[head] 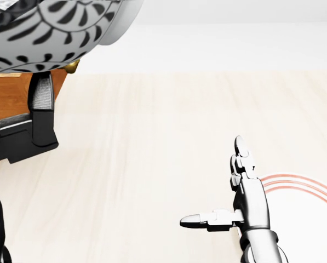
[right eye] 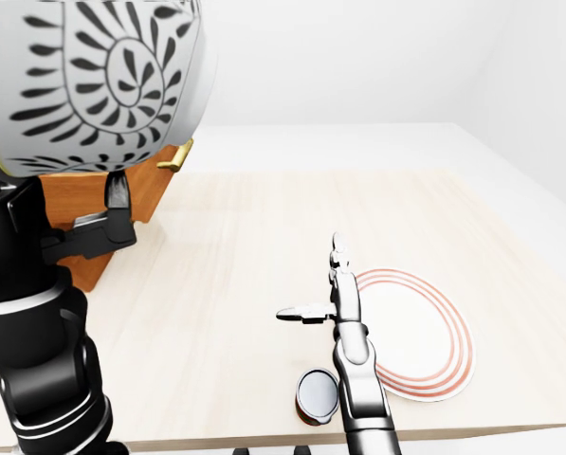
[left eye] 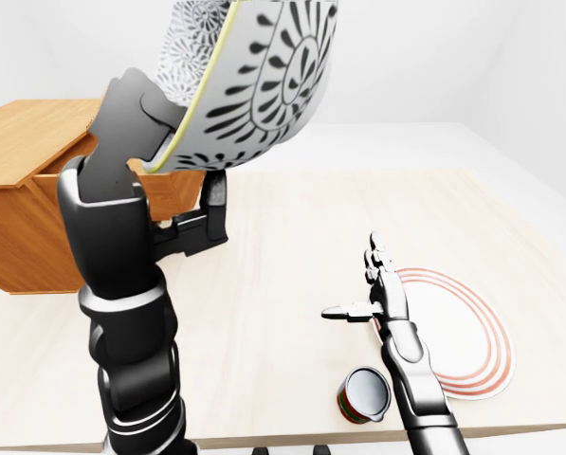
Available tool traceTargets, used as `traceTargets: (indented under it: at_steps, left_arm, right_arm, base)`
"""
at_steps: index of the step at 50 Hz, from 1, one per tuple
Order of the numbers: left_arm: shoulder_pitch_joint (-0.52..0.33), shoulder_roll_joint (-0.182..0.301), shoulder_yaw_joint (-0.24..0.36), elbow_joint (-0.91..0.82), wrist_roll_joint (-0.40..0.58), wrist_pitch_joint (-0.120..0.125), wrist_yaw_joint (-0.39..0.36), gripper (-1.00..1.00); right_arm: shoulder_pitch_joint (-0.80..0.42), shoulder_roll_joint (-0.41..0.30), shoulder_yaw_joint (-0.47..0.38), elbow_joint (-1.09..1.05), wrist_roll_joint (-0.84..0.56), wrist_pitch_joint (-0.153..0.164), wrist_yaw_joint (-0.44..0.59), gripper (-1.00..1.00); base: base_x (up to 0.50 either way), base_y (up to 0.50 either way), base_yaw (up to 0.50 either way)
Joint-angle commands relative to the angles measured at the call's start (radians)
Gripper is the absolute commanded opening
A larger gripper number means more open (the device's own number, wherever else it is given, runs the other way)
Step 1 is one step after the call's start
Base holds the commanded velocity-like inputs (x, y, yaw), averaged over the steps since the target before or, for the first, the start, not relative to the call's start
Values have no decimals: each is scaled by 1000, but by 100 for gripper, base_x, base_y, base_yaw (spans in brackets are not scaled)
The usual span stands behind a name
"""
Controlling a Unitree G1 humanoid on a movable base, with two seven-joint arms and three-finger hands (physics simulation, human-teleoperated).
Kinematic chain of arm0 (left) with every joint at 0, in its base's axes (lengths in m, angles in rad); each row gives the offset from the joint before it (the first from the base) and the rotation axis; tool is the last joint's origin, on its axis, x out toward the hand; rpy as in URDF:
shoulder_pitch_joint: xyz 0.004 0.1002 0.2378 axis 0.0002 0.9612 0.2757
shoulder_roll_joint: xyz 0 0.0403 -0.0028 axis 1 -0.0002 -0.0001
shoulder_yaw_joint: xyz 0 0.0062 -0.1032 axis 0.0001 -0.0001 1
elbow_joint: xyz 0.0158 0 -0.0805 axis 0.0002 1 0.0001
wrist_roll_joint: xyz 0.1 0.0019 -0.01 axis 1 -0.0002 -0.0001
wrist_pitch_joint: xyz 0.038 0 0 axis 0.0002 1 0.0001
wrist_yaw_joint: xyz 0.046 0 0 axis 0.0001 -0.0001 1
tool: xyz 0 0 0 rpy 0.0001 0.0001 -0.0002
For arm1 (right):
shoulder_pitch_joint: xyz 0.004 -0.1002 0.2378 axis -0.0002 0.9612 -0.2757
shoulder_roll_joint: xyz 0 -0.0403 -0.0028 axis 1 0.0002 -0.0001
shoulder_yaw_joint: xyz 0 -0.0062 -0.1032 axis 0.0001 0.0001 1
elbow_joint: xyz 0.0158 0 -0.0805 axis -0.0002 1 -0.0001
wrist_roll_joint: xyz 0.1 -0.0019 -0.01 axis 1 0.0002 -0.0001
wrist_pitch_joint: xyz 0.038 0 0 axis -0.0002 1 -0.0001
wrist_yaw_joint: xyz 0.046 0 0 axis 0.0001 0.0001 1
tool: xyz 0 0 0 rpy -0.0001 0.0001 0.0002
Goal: Put the bowl on top of the cabinet.
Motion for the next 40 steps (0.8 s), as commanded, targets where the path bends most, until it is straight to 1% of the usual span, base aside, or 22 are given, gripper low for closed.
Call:
traceTargets:
  at_steps: [1,5,6,9,10,11,12,17,21,24,25,28,30,31,35,36,40]
  left_arm:
    - [-95,70,76,-15,-49,0,13,-95]
    - [-124,115,116,7,-70,0,24,-95]
    - [-124,118,116,7,-71,0,26,-95]
    - [-178,173,163,53,-94,0,43,-95]
    - [-179,178,162,54,-96,0,47,-95]
    - [-209,202,181,75,-113,0,55,-95]
    - [-223,220,187,87,-121,0,63,-95]
    - [-288,292,213,149,-149,0,88,-95]
    - [-300,337,232,210,-143,0,112,-95]
    - [-308,364,244,246,-150,0,124,-95]
    - [-318,380,251,268,-144,0,127,-95]
    - [-335,410,263,306,-159,0,133,-95]
    - [-338,429,272,322,-162,0,141,-94]
    - [-355,448,278,354,-164,0,147,-95]
    - [-393,494,286,406,-178,0,158,-94]
    - [-411,513,293,434,-188,0,162,-94]
    - [-442,554,290,499,-186,0,184,-95]
  right_arm:
    - [-3,-1,-2,8,1,-4,1,100]
    - [-4,0,0,11,1,-6,1,100]
    - [-4,0,0,11,1,-6,1,100]
    - [-5,0,-1,12,3,-5,3,100]
    - [-5,0,-1,12,3,-5,3,100]
    - [-7,-1,-1,17,4,-8,5,100]
    - [-10,0,-1,27,4,-12,4,100]
    - [-20,-1,0,47,3,-17,4,100]
    - [-22,-2,-2,54,6,-21,6,100]
    - [-17,-2,-2,44,7,-17,6,100]
    - [-17,-2,-3,43,7,-17,6,100]
    - [-14,-1,-1,39,4,-16,4,100]
    - [-9,-2,-2,24,6,-9,5,100]
    - [-6,-3,-5,16,8,-7,6,100]
    - [-9,-1,-3,24,5,-10,4,100]
    - [-8,-1,-2,23,3,-11,2,100]
    - [-4,-2,-4,12,-2,-8,-4,100]
  base:
    - [0,0,0]
    - [0,0,0]
    - [0,0,0]
    - [0,0,0]
    - [0,0,0]
    - [0,0,0]
    - [0,0,0]
    - [0,0,0]
    - [0,0,0]
    - [0,0,0]
    - [0,0,0]
    - [0,0,0]
    - [0,0,0]
    - [0,0,0]
    - [0,0,0]
    - [0,0,0]
    - [0,0,0]
